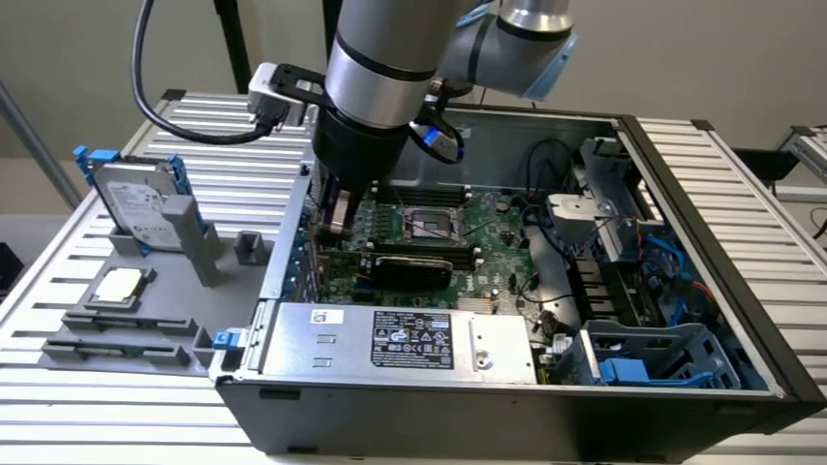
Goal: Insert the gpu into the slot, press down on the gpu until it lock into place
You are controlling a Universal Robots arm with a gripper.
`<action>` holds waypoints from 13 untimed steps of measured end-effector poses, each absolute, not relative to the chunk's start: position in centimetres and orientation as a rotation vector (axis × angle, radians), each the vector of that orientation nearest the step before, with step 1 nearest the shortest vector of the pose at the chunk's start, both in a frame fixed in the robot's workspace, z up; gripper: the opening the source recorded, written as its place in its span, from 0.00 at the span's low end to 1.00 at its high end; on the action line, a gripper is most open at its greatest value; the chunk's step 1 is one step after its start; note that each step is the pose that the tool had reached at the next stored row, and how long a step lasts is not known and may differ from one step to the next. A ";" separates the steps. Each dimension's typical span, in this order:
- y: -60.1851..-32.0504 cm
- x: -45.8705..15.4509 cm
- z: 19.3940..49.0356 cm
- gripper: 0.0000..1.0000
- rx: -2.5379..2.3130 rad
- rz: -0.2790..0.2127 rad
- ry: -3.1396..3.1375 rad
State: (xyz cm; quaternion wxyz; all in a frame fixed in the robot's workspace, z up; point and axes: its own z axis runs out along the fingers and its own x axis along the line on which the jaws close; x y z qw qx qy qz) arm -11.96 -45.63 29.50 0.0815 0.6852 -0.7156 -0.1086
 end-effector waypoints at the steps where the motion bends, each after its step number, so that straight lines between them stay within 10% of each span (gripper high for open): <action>1: -45.6 -12.0 29.5 0.11 2.042 -0.323 -2.143; 13: -45.6 -12.1 29.4 0.11 1.997 -0.327 -2.174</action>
